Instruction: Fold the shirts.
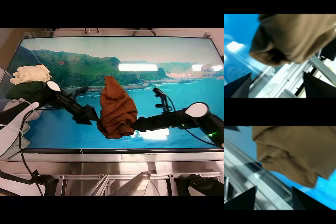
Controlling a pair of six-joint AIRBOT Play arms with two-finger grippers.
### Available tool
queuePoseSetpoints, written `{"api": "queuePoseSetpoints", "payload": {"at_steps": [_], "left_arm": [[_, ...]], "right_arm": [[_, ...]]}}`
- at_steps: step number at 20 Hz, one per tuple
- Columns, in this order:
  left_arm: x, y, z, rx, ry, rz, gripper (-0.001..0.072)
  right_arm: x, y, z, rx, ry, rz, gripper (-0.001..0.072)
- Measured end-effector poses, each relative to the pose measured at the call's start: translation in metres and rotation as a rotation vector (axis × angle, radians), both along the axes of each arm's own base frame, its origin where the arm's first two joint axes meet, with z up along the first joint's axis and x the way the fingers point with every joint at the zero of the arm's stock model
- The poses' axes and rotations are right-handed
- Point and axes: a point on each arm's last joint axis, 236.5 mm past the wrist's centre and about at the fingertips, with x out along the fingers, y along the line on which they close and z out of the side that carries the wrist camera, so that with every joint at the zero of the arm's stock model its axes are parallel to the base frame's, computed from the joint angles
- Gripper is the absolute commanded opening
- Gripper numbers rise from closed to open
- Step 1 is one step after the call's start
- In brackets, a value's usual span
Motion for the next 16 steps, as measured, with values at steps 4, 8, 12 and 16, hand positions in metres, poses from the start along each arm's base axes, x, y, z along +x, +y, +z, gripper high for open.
{"api": "queuePoseSetpoints", "payload": {"at_steps": [4, 8, 12, 16], "left_arm": [[-0.023, -0.005, -0.022, -0.029, 0.068, 0.022, 0.0550], [-0.024, -0.028, -0.026, -0.091, 0.070, 0.016, 0.0536], [-0.010, -0.054, -0.029, -0.106, 0.009, -0.037, 0.0004], [0.001, -0.066, -0.008, -0.148, -0.048, -0.107, 0.0003]], "right_arm": [[0.005, 0.034, -0.023, 0.070, 0.040, 0.011, 0.0480], [0.012, 0.059, -0.037, 0.070, 0.020, 0.016, 0.0374], [0.026, 0.071, -0.038, 0.065, -0.018, 0.002, 0.0024], [0.043, 0.074, -0.021, 0.083, -0.083, -0.002, 0.0019]]}}
